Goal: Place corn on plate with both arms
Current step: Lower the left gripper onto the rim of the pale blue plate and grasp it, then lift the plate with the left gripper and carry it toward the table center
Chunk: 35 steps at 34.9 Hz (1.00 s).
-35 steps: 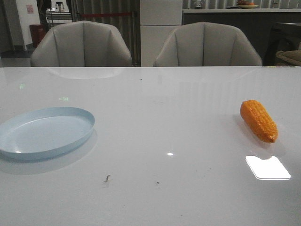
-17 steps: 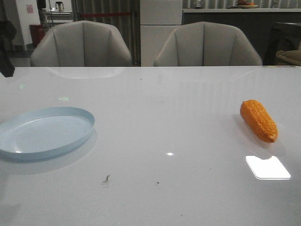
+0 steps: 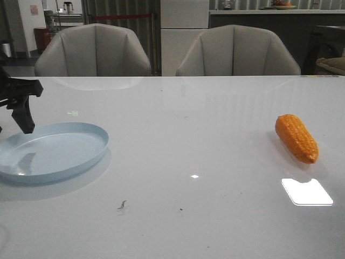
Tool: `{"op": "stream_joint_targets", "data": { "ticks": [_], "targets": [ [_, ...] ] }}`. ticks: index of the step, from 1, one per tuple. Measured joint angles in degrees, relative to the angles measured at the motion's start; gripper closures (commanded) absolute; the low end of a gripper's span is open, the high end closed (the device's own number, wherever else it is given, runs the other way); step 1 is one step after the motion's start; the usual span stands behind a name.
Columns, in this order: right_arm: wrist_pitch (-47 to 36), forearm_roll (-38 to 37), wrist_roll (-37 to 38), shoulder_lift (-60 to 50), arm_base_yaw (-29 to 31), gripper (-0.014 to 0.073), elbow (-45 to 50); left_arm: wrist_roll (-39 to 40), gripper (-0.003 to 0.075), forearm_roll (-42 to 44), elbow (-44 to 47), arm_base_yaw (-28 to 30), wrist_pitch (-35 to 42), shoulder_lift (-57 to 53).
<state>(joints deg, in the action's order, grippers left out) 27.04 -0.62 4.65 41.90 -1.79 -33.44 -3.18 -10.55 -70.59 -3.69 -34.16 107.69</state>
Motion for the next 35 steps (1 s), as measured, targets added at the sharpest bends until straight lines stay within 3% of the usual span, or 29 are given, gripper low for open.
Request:
{"op": "stream_joint_targets", "data": {
  "ticks": [13,23,29,35],
  "targets": [
    [0.04,0.0,0.0,0.0,0.0,0.0137,0.0,0.0,0.028,0.0,0.0,0.0,0.51,3.24],
    [0.04,0.0,0.0,0.0,0.0,0.0137,0.0,0.0,0.0561,0.0,0.0,0.0,0.55,3.24],
    [0.04,0.0,0.0,0.0,0.0,0.0137,0.0,0.0,0.0629,0.0,0.0,0.0,0.55,3.24],
    [0.04,0.0,0.0,0.0,0.0,0.0137,0.0,0.0,0.0626,0.0,0.0,0.0,0.55,3.24]
  ]
}}
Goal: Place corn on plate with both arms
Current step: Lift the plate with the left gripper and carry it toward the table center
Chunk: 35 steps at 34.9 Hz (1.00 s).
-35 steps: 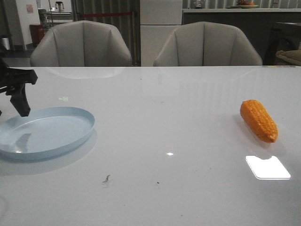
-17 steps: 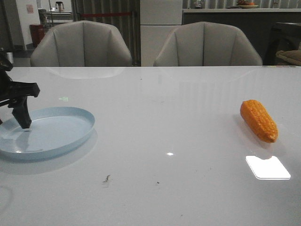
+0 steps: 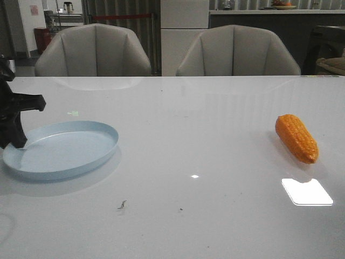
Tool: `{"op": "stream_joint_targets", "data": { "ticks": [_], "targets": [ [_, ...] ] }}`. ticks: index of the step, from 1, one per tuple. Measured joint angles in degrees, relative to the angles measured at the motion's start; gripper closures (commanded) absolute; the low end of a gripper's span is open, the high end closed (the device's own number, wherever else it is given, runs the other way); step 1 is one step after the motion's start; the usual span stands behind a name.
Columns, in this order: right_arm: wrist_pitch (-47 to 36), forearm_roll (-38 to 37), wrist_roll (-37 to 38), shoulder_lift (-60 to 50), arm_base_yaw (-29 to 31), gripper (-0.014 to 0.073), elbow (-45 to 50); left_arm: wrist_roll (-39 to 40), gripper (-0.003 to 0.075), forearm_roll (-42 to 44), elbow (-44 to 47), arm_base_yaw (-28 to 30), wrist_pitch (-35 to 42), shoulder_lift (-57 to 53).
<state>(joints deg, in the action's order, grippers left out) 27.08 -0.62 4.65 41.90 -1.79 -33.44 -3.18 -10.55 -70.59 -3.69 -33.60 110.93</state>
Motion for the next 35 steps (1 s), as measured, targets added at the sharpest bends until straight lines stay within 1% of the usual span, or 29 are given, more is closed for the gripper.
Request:
{"op": "stream_joint_targets", "data": {
  "ticks": [9,15,19,24,29,35],
  "targets": [
    [0.0,0.0,0.0,0.0,0.0,0.0137,0.0,0.0,0.0626,0.0,-2.28,0.0,-1.32,0.0],
    [0.0,0.0,0.0,0.0,0.0,0.0137,0.0,0.0,0.0626,-0.72,-9.69,0.0,-5.06,0.08],
    [0.0,0.0,0.0,0.0,0.0,0.0137,0.0,0.0,0.0626,-3.65,-15.07,0.0,-8.3,0.08],
    [0.0,0.0,0.0,0.0,0.0,0.0137,0.0,0.0,0.0626,-7.74,-18.94,0.0,-11.94,0.08],
    [0.0,0.0,0.0,0.0,0.0,0.0137,0.0,-2.27,0.0626,-12.36,-20.28,-1.68,-15.41,0.08],
    [0.0,0.0,0.0,0.0,0.0,0.0137,0.0,-3.97,0.0626,-14.06,-20.28,-6.58,-19.15,0.08]
  ]
}}
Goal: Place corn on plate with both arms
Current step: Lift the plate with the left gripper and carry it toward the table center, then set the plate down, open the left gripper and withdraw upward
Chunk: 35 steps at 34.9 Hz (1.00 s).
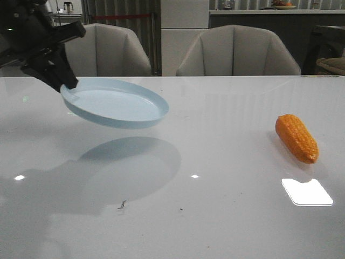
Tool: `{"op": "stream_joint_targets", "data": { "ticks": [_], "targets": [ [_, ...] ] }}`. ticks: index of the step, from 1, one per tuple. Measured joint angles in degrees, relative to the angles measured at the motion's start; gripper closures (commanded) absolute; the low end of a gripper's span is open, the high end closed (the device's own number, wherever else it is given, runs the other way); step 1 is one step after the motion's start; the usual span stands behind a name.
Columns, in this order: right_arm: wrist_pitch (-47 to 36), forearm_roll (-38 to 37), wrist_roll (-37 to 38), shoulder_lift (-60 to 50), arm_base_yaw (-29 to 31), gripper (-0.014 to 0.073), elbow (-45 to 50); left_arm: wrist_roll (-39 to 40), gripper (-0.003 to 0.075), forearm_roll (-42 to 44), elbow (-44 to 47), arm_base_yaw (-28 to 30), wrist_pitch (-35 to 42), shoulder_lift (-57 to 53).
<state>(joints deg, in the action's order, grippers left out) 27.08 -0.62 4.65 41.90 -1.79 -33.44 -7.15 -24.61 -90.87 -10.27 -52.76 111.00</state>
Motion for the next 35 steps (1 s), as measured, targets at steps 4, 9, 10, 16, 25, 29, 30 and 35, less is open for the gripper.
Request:
{"op": "stream_joint_targets", "data": {
  "ticks": [4,9,10,16,25,29,30,35],
  "targets": [
    [0.0,0.0,0.0,0.0,0.0,0.0137,0.0,-0.14,0.0626,-0.15,0.0,-3.39,-0.22,0.25],
    [0.0,0.0,0.0,0.0,0.0,0.0137,0.0,-0.14,0.0626,-0.15,-0.09,-7.99,-0.22,0.41],
    [0.0,0.0,0.0,0.0,0.0,0.0137,0.0,-0.14,0.0626,-0.15,-0.09,-8.97,-0.22,0.41],
    [0.0,0.0,0.0,0.0,0.0,0.0137,0.0,-0.32,0.0626,-0.67,-0.22,-14.1,-0.11,2.87],
    [1.41,0.0,0.0,0.0,0.0,0.0137,0.0,-0.41,0.0566,2.27,-0.22,-15.6,0.11,6.5],
    [2.7,0.0,0.0,0.0,0.0,0.0137,0.0,-0.41,0.0461,3.58,-0.22,-15.6,0.23,6.5],
    [3.08,0.0,0.0,0.0,0.0,0.0137,0.0,-0.41,0.0436,4.02,-0.22,-15.6,0.23,6.5],
    [4.02,0.0,0.0,0.0,0.0,0.0137,0.0,-0.44,0.0301,5.02,-0.22,-15.6,0.33,6.5]
  ]
}}
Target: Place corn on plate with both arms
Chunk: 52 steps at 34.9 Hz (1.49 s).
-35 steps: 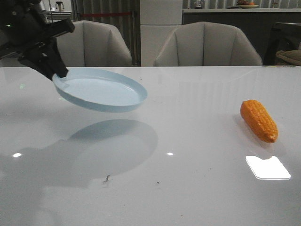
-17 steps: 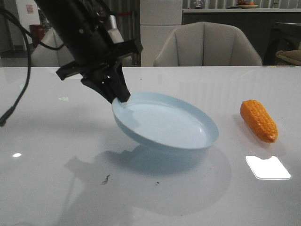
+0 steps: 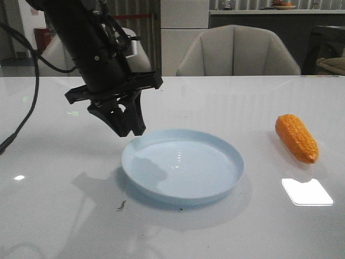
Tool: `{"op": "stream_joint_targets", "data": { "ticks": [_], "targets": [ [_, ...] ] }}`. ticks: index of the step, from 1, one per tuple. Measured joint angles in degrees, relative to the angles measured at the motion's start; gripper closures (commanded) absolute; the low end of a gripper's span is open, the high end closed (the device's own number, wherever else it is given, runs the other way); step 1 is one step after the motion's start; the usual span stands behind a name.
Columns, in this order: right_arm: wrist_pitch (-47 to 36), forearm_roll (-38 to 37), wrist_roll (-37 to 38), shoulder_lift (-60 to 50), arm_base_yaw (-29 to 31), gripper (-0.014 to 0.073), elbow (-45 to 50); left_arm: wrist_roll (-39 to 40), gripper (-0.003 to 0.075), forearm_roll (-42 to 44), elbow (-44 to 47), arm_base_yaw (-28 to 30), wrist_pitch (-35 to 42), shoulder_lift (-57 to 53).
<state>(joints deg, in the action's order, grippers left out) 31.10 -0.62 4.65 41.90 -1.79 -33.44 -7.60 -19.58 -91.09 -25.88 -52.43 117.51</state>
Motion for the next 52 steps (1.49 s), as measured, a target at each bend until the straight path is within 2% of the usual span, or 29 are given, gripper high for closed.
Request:
{"op": "stream_joint_targets", "data": {
  "ticks": [2,9,18,27,36,42,47,52],
  "targets": [
    [0.0,0.0,0.0,0.0,0.0,0.0137,0.0,0.0,0.0279,0.24,0.0,0.0,0.0,0.0],
    [0.0,0.0,0.0,0.0,0.0,0.0137,0.0,0.0,0.0279,0.59,-1.34,0.0,-0.26,0.09],
    [0.0,0.0,0.0,0.0,0.0,0.0137,0.0,0.0,0.0279,2.0,-11.04,2.45,-4.56,-0.03],
    [0.0,0.0,0.0,0.0,0.0,0.0137,0.0,0.0,0.0279,7.94,-21.26,8.26,-9.25,-5.23],
    [0.0,0.0,0.0,0.0,0.0,0.0137,0.0,-1.21,0.0279,12.42,-22.66,16.1,-10.78,-17.7],
    [0.0,0.0,0.0,0.0,0.0,0.0137,0.0,-2.25,0.028,13.47,-19.77,21.36,-7.69,-25.94],
    [0.0,0.0,0.0,0.0,0.0,0.0137,0.0,-2.73,0.028,13.51,-11.35,25.08,-2.48,-33.76],
    [0.0,0.0,0.0,0.0,0.0,0.0137,0.0,-3.08,0.028,13.51,6.72,26.59,7.02,-43.65]
  ]
}}
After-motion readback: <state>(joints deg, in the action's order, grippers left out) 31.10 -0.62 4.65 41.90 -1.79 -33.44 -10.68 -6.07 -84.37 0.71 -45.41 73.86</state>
